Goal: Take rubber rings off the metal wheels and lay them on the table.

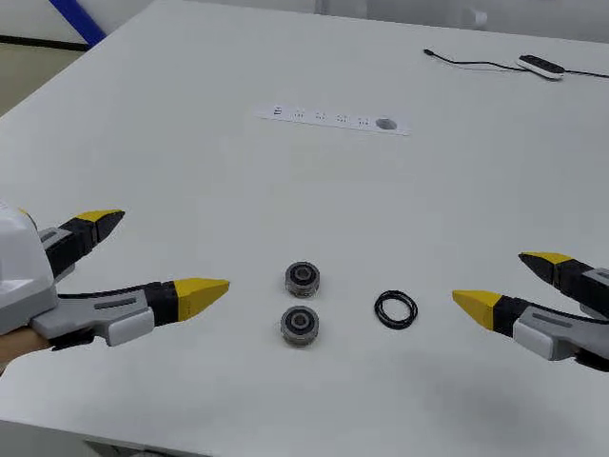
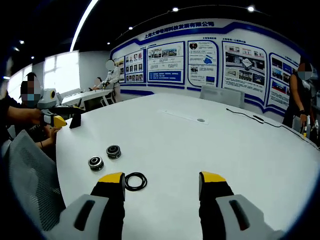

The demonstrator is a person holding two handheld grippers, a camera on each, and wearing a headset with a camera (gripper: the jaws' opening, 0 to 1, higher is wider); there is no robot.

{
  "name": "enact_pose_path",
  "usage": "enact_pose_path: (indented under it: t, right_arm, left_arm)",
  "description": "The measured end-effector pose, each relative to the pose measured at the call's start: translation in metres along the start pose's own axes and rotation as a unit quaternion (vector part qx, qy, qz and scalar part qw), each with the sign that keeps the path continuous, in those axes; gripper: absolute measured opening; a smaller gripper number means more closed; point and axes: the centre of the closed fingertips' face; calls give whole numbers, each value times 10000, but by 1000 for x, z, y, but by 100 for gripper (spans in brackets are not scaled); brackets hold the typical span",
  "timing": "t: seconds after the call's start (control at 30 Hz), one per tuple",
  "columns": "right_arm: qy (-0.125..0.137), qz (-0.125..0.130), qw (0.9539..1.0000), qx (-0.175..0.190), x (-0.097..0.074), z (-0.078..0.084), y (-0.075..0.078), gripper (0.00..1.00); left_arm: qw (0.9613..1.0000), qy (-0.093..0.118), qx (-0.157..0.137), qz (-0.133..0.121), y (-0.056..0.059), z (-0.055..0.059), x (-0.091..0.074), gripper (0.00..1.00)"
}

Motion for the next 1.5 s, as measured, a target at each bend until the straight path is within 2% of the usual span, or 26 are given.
enact_pose_path:
  t: [0.07, 0.27, 0.43, 0.73, 1.27, 1.5]
  right_arm:
    - [-25, -46, 9999, 145, 0, 2, -2, 61]
    - [-66, -112, 9998, 150, 1, 4, -5, 61]
    - [-99, -277, 9996, 37, 8, 1, -14, 61]
    - [-38, -352, 9993, 78, 17, -7, -19, 61]
    - [-158, -360, 9992, 32, 16, 2, -18, 60]
    - [-162, -327, 9993, 83, 16, 3, -16, 60]
  left_arm:
    - [10000, -31, -1, 37, 2, 3, 0, 100]
    - [9998, -157, 20, 105, 5, 12, 2, 100]
    - [9998, -157, -58, 94, 4, 15, 2, 100]
    - [9995, -272, -71, 152, 6, 22, 0, 99]
    - [9988, -368, -43, 315, 13, 23, 4, 98]
    - [9988, -342, -23, 357, 14, 18, 4, 98]
Point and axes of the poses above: the centre of the closed fingertips' face, and the gripper's own axes: x roughly forward along the fingers, y roughly to its right, z roughly out of its underside, and after that the axes turned 2 degrees about -z, right-handed
